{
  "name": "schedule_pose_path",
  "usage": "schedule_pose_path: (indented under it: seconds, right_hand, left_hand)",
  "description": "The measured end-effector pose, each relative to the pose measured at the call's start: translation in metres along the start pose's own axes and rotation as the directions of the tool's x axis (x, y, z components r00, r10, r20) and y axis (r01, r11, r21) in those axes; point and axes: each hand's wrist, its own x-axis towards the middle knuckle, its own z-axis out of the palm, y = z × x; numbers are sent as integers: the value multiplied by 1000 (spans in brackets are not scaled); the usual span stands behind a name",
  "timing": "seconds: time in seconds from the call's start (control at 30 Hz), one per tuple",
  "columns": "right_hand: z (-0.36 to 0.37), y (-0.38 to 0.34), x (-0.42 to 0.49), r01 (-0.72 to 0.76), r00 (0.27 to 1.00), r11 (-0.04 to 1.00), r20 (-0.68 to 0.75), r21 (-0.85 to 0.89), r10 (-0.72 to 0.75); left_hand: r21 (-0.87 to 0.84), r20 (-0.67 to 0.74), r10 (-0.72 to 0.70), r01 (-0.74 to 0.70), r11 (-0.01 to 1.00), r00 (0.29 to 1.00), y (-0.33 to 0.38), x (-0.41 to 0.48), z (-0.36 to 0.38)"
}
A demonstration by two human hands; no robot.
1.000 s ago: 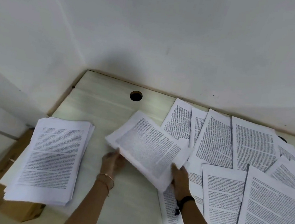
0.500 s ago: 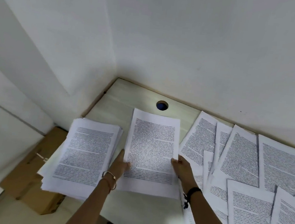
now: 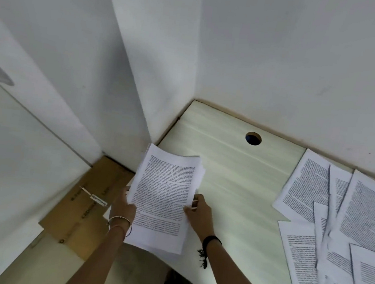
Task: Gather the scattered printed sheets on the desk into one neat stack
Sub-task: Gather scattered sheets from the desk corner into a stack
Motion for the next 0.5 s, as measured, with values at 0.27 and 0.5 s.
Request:
schedule_pose_path:
  seconds: [0.27, 0.5]
  right_hand:
    - [18, 17, -3, -42, 999, 905, -49, -423, 24]
    - [21, 19, -7, -64, 995, 928, -99, -367, 29]
  left_hand:
    - [144, 224, -84, 52, 988, 971, -8, 31, -11]
    - [52, 303, 4, -20, 998, 953, 0, 55, -11]
